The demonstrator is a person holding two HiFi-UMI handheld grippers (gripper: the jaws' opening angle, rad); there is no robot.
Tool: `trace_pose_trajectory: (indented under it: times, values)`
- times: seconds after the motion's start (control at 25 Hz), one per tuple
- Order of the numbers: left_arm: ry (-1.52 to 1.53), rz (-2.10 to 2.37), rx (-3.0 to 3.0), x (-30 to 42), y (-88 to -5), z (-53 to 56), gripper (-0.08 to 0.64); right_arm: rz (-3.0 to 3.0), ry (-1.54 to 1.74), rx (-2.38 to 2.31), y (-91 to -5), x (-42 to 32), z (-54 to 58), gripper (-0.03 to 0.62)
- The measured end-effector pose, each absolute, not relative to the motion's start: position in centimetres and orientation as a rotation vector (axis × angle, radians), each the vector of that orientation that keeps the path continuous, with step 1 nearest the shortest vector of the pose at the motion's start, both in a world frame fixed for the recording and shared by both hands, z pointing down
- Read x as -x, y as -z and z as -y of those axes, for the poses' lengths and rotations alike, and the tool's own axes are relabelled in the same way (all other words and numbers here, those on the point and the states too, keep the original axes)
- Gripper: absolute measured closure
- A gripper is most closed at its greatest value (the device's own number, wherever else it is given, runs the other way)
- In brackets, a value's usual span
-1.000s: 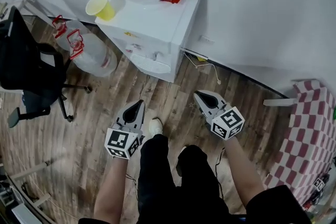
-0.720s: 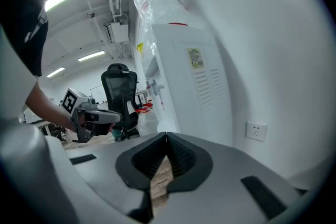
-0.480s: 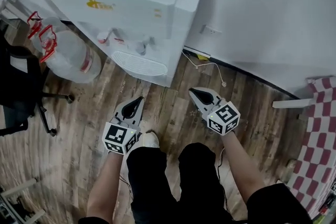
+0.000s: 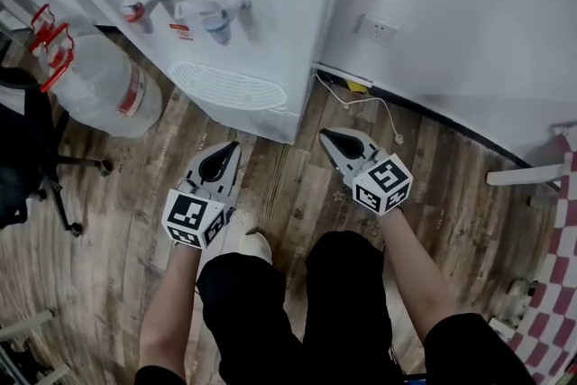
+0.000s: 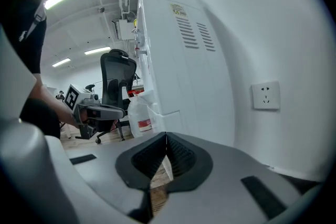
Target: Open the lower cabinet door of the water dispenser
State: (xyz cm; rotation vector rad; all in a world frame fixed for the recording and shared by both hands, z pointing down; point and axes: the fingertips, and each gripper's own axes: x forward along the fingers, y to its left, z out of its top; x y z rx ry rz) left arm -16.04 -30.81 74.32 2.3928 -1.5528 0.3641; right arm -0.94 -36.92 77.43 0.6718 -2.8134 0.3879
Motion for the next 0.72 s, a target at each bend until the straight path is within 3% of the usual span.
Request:
trace_pose_trajectory:
  times: [0.56, 0.72]
  values:
    - [-0.37, 1.568, -2.364, 15.1, -78.9, 31.2, 0.546, 2.862, -0.32, -0.595, -79.9, 3.8, 38.8, 0.568]
    - [-0.379, 1.562, -2.373, 14.7, -79.2, 31.6, 0.546, 2.885, -0.308, -0.59, -79.8, 4.3, 39.7, 0.502]
